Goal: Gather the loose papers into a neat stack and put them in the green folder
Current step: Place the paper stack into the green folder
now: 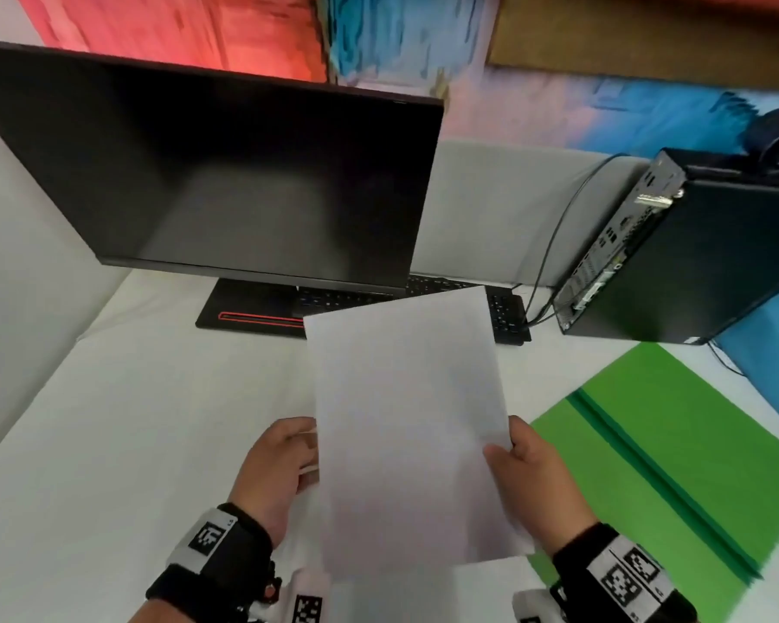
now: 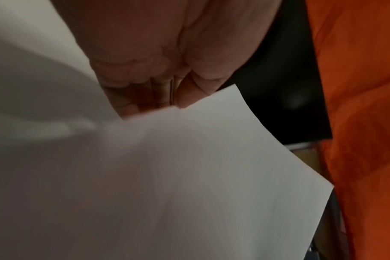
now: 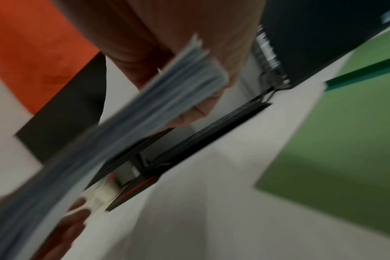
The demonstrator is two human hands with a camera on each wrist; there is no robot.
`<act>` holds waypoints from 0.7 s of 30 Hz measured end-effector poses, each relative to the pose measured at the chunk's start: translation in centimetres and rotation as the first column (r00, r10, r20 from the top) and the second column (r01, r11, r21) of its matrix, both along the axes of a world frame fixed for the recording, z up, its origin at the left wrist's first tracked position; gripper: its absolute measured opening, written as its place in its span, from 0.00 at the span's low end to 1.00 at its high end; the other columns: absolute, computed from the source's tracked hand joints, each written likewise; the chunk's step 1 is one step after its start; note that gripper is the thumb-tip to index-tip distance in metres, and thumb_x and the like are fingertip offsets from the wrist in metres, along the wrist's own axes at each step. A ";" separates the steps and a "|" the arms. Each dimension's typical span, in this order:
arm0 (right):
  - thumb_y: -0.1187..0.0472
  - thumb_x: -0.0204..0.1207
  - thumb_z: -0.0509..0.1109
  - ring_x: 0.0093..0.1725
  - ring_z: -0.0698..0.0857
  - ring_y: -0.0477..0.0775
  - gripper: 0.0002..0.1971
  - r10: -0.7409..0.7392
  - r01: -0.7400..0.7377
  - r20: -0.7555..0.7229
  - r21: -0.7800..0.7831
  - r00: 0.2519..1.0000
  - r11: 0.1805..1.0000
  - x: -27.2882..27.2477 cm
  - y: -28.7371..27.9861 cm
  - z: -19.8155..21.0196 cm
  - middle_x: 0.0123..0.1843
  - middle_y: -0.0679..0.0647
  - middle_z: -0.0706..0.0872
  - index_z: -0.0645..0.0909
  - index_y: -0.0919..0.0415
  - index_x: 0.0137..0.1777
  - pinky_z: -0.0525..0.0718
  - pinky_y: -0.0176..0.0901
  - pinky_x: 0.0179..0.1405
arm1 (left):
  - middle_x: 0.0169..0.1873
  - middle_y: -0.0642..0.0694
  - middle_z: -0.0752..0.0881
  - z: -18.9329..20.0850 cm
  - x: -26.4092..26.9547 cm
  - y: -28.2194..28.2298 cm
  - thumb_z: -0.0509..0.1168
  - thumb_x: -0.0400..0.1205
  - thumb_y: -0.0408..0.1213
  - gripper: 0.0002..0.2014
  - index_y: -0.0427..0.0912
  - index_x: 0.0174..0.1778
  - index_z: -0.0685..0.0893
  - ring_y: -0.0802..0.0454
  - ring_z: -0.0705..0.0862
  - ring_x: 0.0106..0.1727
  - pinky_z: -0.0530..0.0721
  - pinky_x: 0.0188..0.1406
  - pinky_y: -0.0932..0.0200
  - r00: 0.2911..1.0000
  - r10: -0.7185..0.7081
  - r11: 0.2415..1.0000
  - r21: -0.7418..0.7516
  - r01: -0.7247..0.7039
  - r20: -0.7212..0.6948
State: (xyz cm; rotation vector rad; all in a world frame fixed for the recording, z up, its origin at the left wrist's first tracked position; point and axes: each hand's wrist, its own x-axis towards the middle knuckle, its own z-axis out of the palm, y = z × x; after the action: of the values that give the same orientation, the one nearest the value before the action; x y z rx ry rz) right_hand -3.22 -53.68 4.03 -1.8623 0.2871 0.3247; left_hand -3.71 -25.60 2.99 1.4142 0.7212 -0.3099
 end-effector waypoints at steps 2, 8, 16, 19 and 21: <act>0.72 0.83 0.62 0.51 0.92 0.69 0.14 -0.092 0.094 -0.042 0.060 0.995 0.994 -0.7 -5.4 0.1 0.51 0.63 0.93 0.86 0.58 0.57 0.88 0.71 0.56 | 0.49 0.36 0.90 -0.6 -0.9 -3.2 0.60 0.82 0.23 0.14 0.38 0.59 0.85 0.41 0.87 0.47 0.86 0.54 0.45 0.996 -0.063 0.997 -0.049 0.060 -0.055; 0.69 0.81 0.66 0.64 0.89 0.63 0.15 -0.292 0.300 -0.083 0.102 0.953 0.948 -1.5 -21.0 -2.0 0.61 0.57 0.93 0.84 0.56 0.65 0.78 0.69 0.73 | 0.45 0.35 0.89 -3.8 -3.6 -12.6 0.63 0.84 0.27 0.11 0.34 0.61 0.83 0.39 0.87 0.45 0.85 0.49 0.48 0.953 -0.189 0.971 -0.192 0.145 -0.236; 0.75 0.81 0.63 0.56 0.91 0.70 0.15 -0.404 0.419 -0.209 0.033 0.890 0.907 0.4 -30.3 -6.7 0.56 0.65 0.93 0.85 0.64 0.63 0.83 0.71 0.64 | 0.59 0.30 0.87 -4.9 -4.1 -21.2 0.61 0.89 0.41 0.10 0.40 0.61 0.81 0.32 0.86 0.60 0.80 0.69 0.36 0.931 -0.113 0.957 -0.289 0.009 -0.346; 0.77 0.81 0.62 0.55 0.89 0.70 0.15 -0.408 0.427 -0.235 0.033 0.882 0.904 0.6 -30.8 -7.0 0.57 0.69 0.91 0.84 0.65 0.61 0.85 0.64 0.58 | 0.57 0.34 0.86 -4.9 -3.8 -23.1 0.61 0.89 0.44 0.11 0.41 0.59 0.80 0.36 0.84 0.63 0.77 0.72 0.36 0.933 -0.119 0.945 -0.327 0.002 -0.338; 0.77 0.81 0.61 0.55 0.89 0.69 0.15 -0.404 0.429 -0.250 0.050 0.880 0.902 0.6 -31.0 -6.8 0.57 0.68 0.91 0.83 0.65 0.61 0.85 0.58 0.53 | 0.52 0.40 0.86 -5.1 -3.6 -24.0 0.63 0.88 0.44 0.12 0.37 0.55 0.81 0.41 0.82 0.58 0.80 0.65 0.41 0.932 -0.113 0.949 -0.317 -0.002 -0.345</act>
State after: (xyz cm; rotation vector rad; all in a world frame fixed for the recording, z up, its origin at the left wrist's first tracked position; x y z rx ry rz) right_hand -2.60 -84.65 -2.76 -1.6070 0.8069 0.2537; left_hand -7.34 -49.59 -2.07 1.0853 0.8866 -0.7124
